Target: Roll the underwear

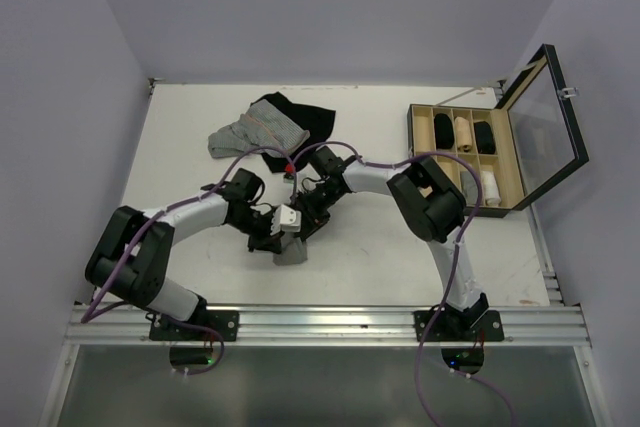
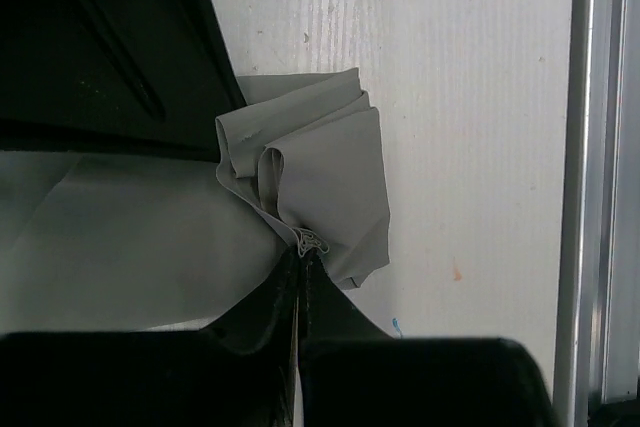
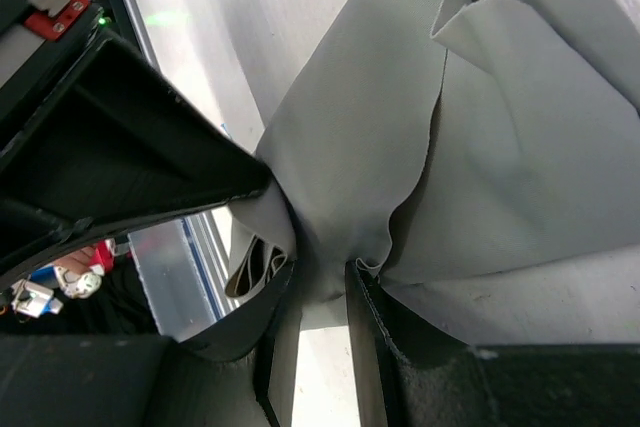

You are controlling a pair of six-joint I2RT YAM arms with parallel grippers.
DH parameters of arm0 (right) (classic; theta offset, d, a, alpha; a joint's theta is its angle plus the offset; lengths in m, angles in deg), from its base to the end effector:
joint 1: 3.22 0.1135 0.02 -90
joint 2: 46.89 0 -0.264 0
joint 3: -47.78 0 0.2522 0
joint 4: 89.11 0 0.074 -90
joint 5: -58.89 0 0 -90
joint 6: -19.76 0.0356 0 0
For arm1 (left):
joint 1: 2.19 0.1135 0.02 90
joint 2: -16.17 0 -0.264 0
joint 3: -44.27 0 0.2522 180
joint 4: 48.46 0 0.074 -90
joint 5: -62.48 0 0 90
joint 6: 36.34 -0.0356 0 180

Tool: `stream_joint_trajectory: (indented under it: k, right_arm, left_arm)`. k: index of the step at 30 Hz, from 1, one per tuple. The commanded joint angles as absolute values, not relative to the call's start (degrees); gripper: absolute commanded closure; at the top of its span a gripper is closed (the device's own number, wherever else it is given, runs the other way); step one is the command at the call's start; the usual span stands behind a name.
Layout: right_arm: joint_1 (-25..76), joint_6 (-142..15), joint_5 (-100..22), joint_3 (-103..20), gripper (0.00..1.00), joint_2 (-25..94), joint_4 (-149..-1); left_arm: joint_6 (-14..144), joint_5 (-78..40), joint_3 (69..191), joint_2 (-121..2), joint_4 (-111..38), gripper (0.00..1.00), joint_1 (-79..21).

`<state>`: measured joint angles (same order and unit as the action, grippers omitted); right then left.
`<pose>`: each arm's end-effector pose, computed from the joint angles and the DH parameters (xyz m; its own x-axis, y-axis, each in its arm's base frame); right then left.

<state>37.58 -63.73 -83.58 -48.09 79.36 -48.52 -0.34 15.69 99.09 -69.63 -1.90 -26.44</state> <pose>0.3032 0.2990 0.1084 -0.7783 -0.5806 -0.2390 -0.5088 0.3603 0.7818 0.2074 -0.1202 0.1494 -0.1722 0.7243 -0.6677 0.9754 0.0305 -0.2184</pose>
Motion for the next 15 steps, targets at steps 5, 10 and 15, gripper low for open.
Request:
stream_joint_trajectory:
  k: [5,10,15]
  right_arm:
    - [37.8,-66.9,-77.6,-48.9,0.70,81.0,-44.7]
    - [37.1,-66.8,-76.1,-51.8,0.70,77.3,-44.0]
    - [35.5,-60.0,-75.0,-51.1,0.70,72.2,-49.9]
  left_arm:
    - [4.1,14.9,102.0,-71.2,-5.0,1.00,-25.7]
    - [5.2,13.9,102.6,-71.5,-4.8,0.98,-25.7]
    - [6.3,13.4,102.4,-70.9,-5.3,0.92,-25.8]
